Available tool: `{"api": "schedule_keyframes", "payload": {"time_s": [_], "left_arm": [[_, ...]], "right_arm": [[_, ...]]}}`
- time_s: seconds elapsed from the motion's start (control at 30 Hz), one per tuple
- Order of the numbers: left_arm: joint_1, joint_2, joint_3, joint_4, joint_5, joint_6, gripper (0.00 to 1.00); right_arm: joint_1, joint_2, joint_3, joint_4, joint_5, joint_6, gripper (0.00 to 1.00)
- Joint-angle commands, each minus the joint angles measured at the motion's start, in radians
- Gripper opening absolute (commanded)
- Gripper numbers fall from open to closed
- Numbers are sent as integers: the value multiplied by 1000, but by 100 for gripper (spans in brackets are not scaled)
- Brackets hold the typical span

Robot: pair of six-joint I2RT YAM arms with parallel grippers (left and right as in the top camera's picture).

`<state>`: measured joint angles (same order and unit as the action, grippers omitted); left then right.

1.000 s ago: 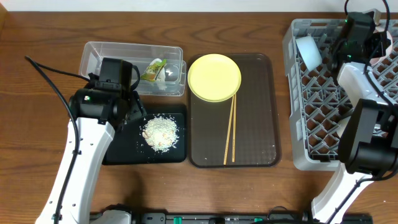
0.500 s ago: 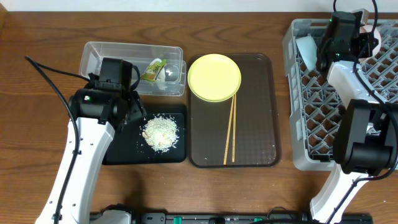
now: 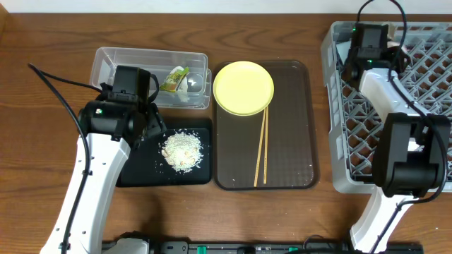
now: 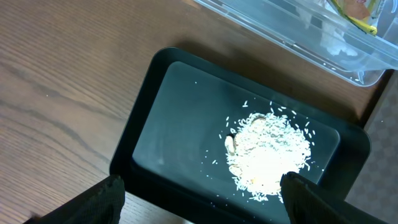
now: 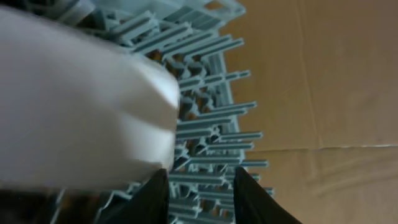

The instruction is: Sort waste into correct bins and load items into the dishwasher rack

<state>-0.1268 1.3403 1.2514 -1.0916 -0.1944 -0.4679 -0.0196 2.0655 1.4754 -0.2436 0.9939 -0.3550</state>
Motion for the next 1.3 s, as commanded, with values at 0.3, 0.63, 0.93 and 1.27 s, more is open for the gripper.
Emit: {"api": "schedule_keyframes", "payload": {"time_s": [0.3,0.63,0.93,1.27], "left_arm": [[4,6,-2,0,-16,-6,82],[4,6,-2,0,-16,-6,82],[4,6,-2,0,-16,-6,82],[4,6,-3,0,-16,-6,82]], "right_arm": [[48,-332,-3,-280,-364,223,55],[134,-381,-7,-448,-1290,509,59],[267,-159,-7,-396,-1174,603,52],[348,45,-7,-241,-1058,755,45]]}}
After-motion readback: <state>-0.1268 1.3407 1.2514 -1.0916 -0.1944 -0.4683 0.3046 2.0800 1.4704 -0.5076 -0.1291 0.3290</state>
